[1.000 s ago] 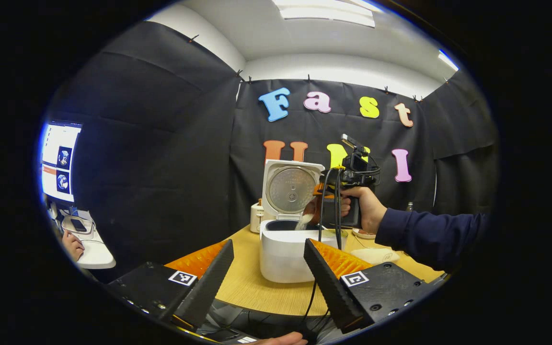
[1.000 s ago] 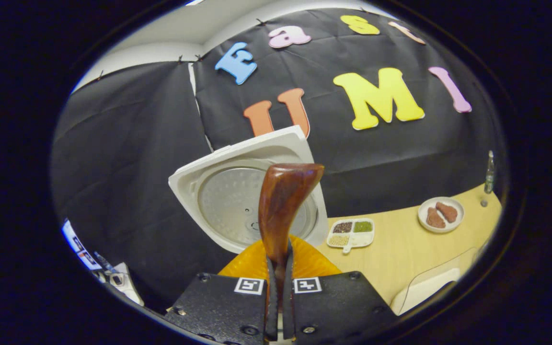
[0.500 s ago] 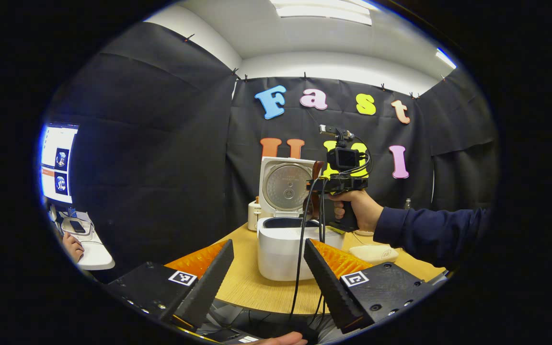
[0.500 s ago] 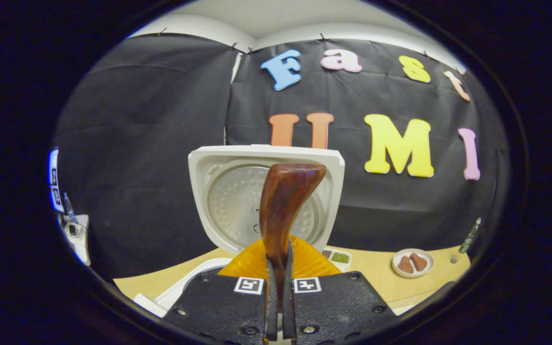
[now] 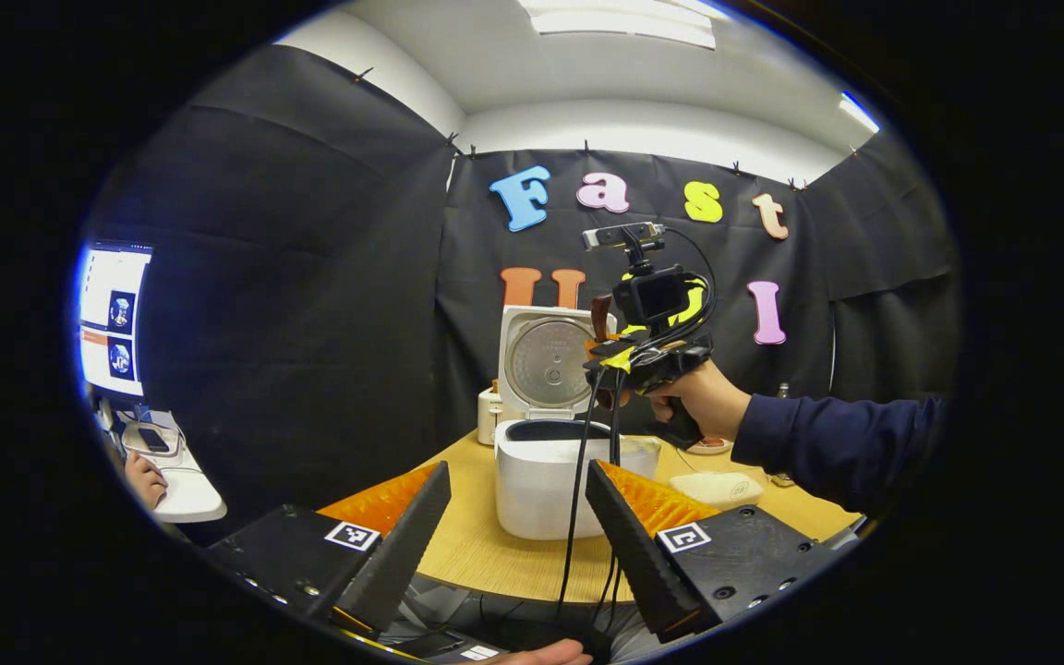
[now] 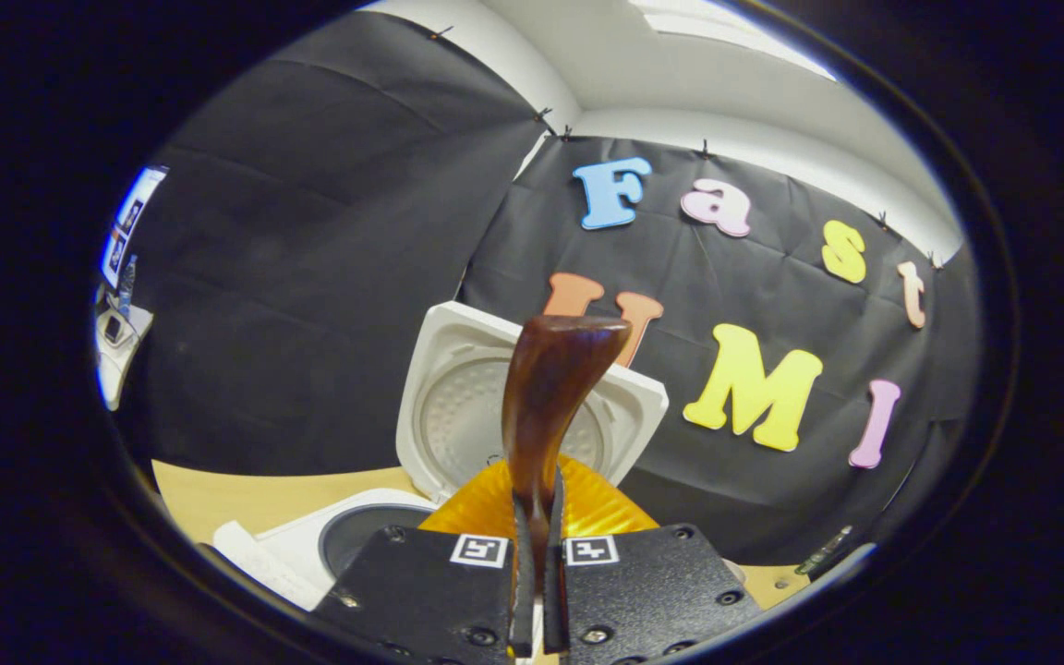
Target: Close the left gripper, press the button to open the rice cooker; take a wooden spoon from the chopstick holder with the right hand, scoop a spoonful of rice and pour it into the rice cooker, then put the wooden spoon back into the chopstick holder.
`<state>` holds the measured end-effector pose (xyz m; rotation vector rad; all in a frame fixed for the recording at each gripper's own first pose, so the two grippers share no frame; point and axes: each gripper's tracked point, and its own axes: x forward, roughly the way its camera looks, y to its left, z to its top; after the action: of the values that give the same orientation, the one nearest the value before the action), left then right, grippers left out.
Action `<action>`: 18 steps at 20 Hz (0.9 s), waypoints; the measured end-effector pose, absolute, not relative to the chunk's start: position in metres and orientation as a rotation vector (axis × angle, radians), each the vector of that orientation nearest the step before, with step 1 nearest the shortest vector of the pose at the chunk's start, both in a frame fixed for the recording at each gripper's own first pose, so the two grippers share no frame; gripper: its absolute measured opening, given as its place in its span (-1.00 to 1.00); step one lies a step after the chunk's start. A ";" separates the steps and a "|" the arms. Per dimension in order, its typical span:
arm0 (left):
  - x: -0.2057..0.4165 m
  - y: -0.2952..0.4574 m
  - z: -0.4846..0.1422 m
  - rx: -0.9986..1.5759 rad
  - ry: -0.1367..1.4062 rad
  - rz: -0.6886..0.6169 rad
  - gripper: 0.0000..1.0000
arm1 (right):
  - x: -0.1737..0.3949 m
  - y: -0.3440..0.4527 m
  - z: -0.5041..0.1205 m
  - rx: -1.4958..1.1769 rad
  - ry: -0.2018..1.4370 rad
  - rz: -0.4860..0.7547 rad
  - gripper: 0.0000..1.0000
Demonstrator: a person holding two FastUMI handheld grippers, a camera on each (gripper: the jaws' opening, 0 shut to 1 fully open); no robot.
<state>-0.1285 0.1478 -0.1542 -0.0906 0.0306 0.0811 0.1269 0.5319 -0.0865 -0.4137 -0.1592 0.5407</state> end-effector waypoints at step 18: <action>-0.085 0.075 -0.100 -0.016 -0.009 0.038 0.87 | 0.112 0.292 -0.005 -0.271 -0.190 0.381 -0.79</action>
<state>-0.0849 0.0745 -0.1001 -0.0159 -0.0095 0.0376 0.1122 0.2922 -0.0054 -0.2708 -0.1900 0.3815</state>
